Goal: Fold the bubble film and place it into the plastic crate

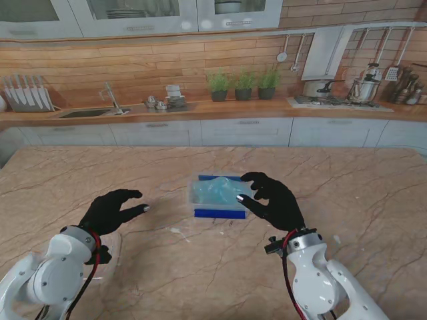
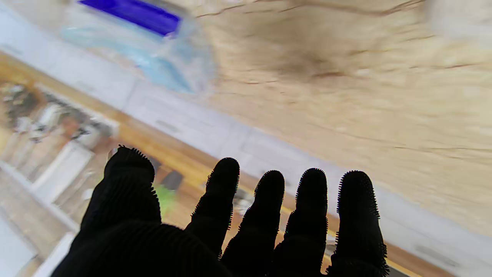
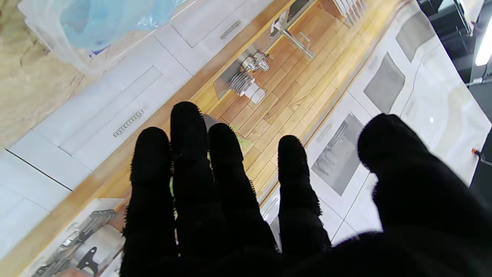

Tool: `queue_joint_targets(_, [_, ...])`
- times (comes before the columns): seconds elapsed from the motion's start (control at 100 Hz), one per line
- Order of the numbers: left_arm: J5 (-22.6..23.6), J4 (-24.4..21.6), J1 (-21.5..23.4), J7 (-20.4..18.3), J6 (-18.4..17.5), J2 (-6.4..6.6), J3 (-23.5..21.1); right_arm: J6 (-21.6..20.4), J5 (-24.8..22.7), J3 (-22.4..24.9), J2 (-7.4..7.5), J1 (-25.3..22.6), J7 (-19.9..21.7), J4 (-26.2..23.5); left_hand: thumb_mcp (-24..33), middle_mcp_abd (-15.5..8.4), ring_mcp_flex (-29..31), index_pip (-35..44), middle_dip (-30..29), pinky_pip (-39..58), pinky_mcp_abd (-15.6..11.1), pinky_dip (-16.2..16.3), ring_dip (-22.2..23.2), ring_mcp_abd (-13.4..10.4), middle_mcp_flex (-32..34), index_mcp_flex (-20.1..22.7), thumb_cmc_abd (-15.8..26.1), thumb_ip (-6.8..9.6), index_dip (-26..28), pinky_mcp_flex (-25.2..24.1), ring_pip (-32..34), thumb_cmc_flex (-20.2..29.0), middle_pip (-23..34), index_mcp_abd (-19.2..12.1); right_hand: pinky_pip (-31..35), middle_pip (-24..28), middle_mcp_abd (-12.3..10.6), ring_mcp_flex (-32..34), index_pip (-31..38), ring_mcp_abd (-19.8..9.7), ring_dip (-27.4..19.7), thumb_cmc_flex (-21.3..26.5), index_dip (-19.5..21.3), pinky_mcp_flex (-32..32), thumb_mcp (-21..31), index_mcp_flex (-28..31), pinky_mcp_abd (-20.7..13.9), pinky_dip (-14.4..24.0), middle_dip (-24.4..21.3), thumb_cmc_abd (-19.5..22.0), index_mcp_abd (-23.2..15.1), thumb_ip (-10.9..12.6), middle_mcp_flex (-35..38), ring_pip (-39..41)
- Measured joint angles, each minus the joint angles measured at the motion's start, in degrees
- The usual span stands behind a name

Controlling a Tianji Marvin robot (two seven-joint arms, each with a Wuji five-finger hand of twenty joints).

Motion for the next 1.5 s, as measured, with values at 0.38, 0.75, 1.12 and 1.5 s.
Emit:
queue_joint_targets(0.38, [14.3,0.3,4.1,-0.3,21.3,1.02,-1.5,-0.4,-4.2,1.3,-0.13,-5.5,-4.5,-2.6,-0.1,0.2,-0.9,-2.4,0.3,2.1,3.7,0.5,0.0,3.5,-1.9,-3.6,-4.3,0.00,0.7,1.8,-1.2,-4.0,-0.8,-0.1,-1.1,-0.4,0.0,-0.1,-0.5,0.3,0.0,0.0,0.0,-0.3,-0.5,0.0,0.4,0.0,-0.1,0.0,0.5,0.0,0.0,-0.6])
queue_joint_targets(0.75, [22.1,7.3,-1.9,-6.7,39.4,2.40,5.1,1.4,-3.9,1.1,-0.17,-5.5,-4.3,-2.7,-0.1,2.2,-4.5,-4.7,0.6,4.8,5.4,1.7,-0.7,5.8,-7.1,-7.4,-4.3,1.09,-0.2,1.8,-0.7,-4.6,-0.8,1.9,-1.1,-0.4,0.1,-0.1,-0.6,0.5,0.0,0.0,0.4,-0.3,-0.6,0.0,0.4,0.1,-0.1,0.0,0.5,0.0,0.0,-0.6])
queue_joint_targets(1.12, [11.0,11.2,-0.4,2.5,37.1,0.91,0.9,2.6,-4.4,0.6,-0.21,-5.4,-5.0,-2.6,0.0,2.1,-7.1,-4.6,-0.2,3.3,3.2,1.5,-2.7,5.9,-12.2,-13.0,-4.3,1.09,-0.3,-0.8,-1.4,-4.0,-0.6,1.6,-1.4,-0.4,0.1,-0.1,-0.6,0.6,0.5,0.0,0.5,-0.4,-0.6,0.0,0.4,0.7,-0.1,0.0,0.6,0.0,0.0,0.1])
queue_joint_targets(1.5, [6.9,11.7,3.3,7.0,35.9,-0.75,-2.1,2.7,-4.7,0.5,-0.21,-5.3,-4.9,-2.3,0.0,2.0,-7.7,-3.3,-0.2,3.3,2.3,1.0,-3.3,5.9,-12.3,-17.1,-4.3,1.09,-0.8,-1.5,-1.8,-3.8,-0.2,0.5,-1.4,-0.4,0.6,-0.1,-0.6,0.7,0.6,0.1,0.5,-0.4,-1.2,0.0,0.4,0.8,-0.1,0.0,0.6,0.0,0.0,0.8])
